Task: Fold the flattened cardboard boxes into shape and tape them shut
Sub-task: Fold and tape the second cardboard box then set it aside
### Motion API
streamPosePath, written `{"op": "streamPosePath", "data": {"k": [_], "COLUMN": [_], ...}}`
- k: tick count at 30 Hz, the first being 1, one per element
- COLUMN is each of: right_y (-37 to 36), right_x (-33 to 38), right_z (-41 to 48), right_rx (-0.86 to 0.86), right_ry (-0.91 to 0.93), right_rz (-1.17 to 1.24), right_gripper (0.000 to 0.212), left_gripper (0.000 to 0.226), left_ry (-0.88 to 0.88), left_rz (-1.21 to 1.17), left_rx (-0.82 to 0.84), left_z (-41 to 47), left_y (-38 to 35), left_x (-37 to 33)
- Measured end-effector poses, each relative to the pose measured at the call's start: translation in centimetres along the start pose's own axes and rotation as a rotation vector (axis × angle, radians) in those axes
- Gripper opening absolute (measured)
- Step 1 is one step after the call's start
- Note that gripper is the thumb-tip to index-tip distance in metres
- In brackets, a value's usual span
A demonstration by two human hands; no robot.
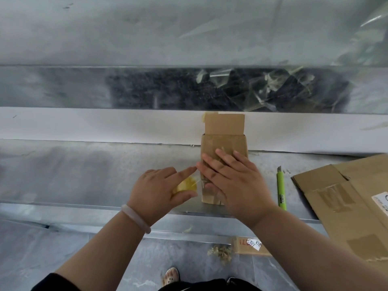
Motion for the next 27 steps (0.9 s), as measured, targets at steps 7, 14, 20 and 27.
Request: {"op": "streamPosePath", "data": {"k": [7,14,20,27], "right_y": [0.3,0.3,0.4,0.3], "right_x": [0.1,0.1,0.0,-0.1], "right_z": [0.0,0.1,0.0,-0.2], "right_rx": [-0.01,0.006,-0.022,-0.09], "right_ry": [-0.001,-0.008,-0.019,0.009], "right_rz": [0.008,0.004,0.024,0.064], "right_gripper": [0.048,0.049,0.048,0.045], "left_gripper": [0.051,0.077,0.1,0.05], "left_ry": [-0.084,-0.052,0.039,0.133], "left_rz": [0.01,0.091,0.101,-0.175], "left_rx": [-0.059,0.073,0.31,0.084], "left_z": [-0.3,0.8,1.2,-0.7], "left_y": [0.6,0.2,0.2,1.0], "left_x": [1.5,1.8,1.4,1.7]}}
Point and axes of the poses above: each hand's wrist, its own z-axis towards the middle knuckle, its own y-axis out of the back of the hand, x = y × z, the point moved 2 cm from there along z, towards the middle knuckle, and after that the axes turned 10 degrees about z, right-handed, at the moved point
